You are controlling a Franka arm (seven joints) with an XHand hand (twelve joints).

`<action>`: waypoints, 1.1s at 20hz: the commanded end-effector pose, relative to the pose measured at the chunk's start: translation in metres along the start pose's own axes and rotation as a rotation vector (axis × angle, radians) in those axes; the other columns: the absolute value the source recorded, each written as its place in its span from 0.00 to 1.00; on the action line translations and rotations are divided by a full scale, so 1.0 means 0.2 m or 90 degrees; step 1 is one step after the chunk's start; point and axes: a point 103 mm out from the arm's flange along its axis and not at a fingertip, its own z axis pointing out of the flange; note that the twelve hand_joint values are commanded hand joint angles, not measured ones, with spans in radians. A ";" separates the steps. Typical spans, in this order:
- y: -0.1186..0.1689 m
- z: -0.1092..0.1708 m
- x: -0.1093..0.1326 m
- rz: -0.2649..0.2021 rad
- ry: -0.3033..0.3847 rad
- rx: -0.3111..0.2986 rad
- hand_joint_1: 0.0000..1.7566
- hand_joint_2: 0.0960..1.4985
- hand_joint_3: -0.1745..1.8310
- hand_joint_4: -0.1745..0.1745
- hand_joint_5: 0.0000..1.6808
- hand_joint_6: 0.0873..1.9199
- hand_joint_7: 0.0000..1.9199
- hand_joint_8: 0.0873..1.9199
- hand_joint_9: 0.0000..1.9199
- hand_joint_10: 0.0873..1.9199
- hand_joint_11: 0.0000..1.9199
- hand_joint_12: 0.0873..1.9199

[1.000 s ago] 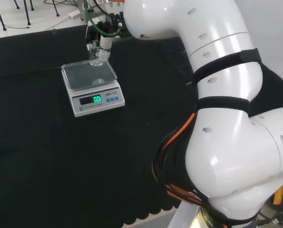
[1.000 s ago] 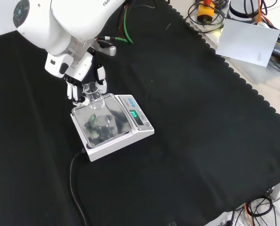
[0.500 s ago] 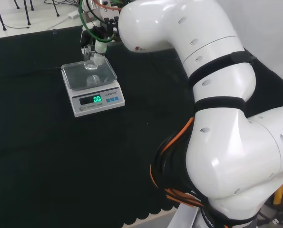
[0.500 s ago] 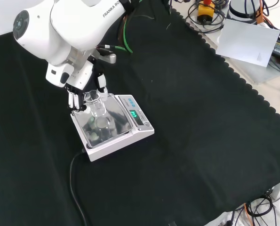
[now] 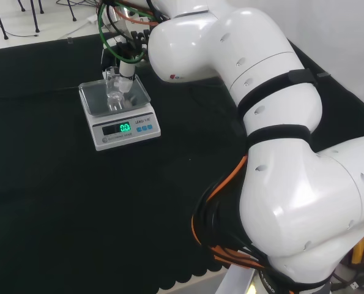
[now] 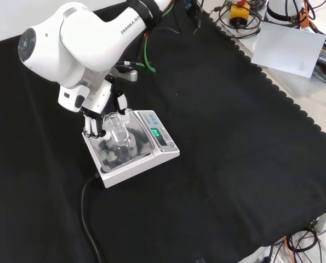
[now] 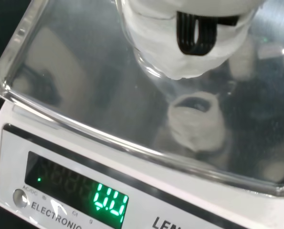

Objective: Put the beaker on the electronic balance.

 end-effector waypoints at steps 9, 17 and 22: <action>-0.04 0.03 0.03 -0.011 -0.010 0.056 0.75 0.64 0.00 0.15 0.43 0.51 0.41 0.51 0.53 0.42 0.68 0.32; -0.10 -0.04 0.05 -0.038 0.005 0.080 0.52 0.48 0.00 0.59 0.03 0.04 0.03 0.33 0.09 0.41 0.16 0.72; -0.18 -0.12 0.10 -0.045 -0.025 0.123 0.47 0.47 0.00 0.67 0.00 0.00 0.00 0.13 0.00 0.28 0.01 0.76</action>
